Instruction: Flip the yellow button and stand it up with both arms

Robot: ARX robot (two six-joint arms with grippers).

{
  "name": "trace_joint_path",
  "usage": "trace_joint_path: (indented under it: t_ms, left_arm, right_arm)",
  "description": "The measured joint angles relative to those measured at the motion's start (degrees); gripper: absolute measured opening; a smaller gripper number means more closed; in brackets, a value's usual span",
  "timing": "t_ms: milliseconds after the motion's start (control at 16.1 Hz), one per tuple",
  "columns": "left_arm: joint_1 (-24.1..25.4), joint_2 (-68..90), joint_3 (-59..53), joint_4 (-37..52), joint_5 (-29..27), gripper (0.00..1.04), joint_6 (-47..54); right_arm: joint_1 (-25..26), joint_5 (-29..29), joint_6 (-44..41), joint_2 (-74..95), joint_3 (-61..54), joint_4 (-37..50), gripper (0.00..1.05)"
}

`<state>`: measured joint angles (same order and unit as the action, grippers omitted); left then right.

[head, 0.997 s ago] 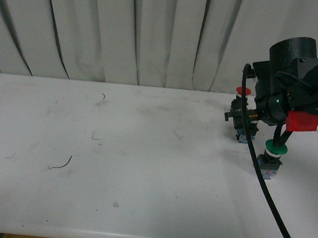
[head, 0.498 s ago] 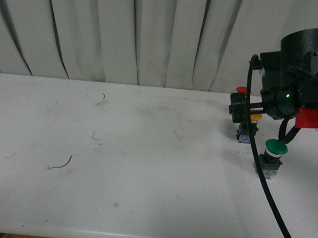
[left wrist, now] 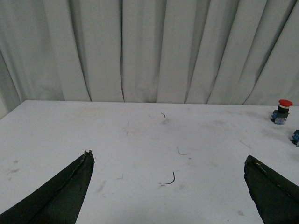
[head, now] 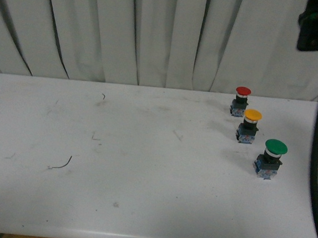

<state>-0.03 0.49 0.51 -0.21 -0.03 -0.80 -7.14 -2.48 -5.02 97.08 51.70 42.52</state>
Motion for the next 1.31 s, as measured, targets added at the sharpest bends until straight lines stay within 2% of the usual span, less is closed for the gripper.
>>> trace_joint_path:
  t_ms: [125, 249, 312, 374, 561, 623, 685, 748, 872, 1308]
  left_arm:
    - [0.0, 0.0, 0.0, 0.0, 0.0, 0.98, 0.0]
    - [0.0, 0.0, 0.0, 0.0, 0.0, 0.98, 0.0]
    - [0.0, 0.0, 0.0, 0.0, 0.0, 0.98, 0.0]
    - [0.0, 0.0, 0.0, 0.0, 0.0, 0.98, 0.0]
    - [0.0, 0.0, 0.0, 0.0, 0.0, 0.98, 0.0]
    - [0.0, 0.0, 0.0, 0.0, 0.0, 0.98, 0.0]
    - [0.0, 0.0, 0.0, 0.0, 0.0, 0.98, 0.0]
    - [0.0, 0.0, 0.0, 0.0, 0.0, 0.98, 0.0]
    - [0.0, 0.0, 0.0, 0.0, 0.0, 0.98, 0.0]
    - [0.0, 0.0, 0.0, 0.0, 0.0, 0.98, 0.0]
  right_arm:
    - [0.2, 1.2, 0.1, -13.1, -9.4, 1.5, 0.98]
    - [2.1, 2.1, 0.7, -20.5, -13.0, -0.3, 0.98]
    - [2.6, 0.9, 1.6, -23.6, -13.2, -4.5, 0.95]
    - [2.8, -1.1, 2.9, -28.8, -15.3, -10.1, 0.82]
    - [3.4, -1.4, 4.1, -45.7, -27.2, -17.8, 0.43]
    - [3.9, -0.7, 4.2, -50.7, -30.7, -17.8, 0.31]
    - [6.6, 2.3, 4.2, -53.6, -33.0, -16.6, 0.18]
    - [7.6, 2.1, 4.2, -55.3, -35.2, -16.1, 0.05]
    - [7.4, 2.3, 4.4, -57.9, -39.7, -16.3, 0.02]
    - [7.4, 2.3, 4.4, -68.2, -46.3, -19.1, 0.02]
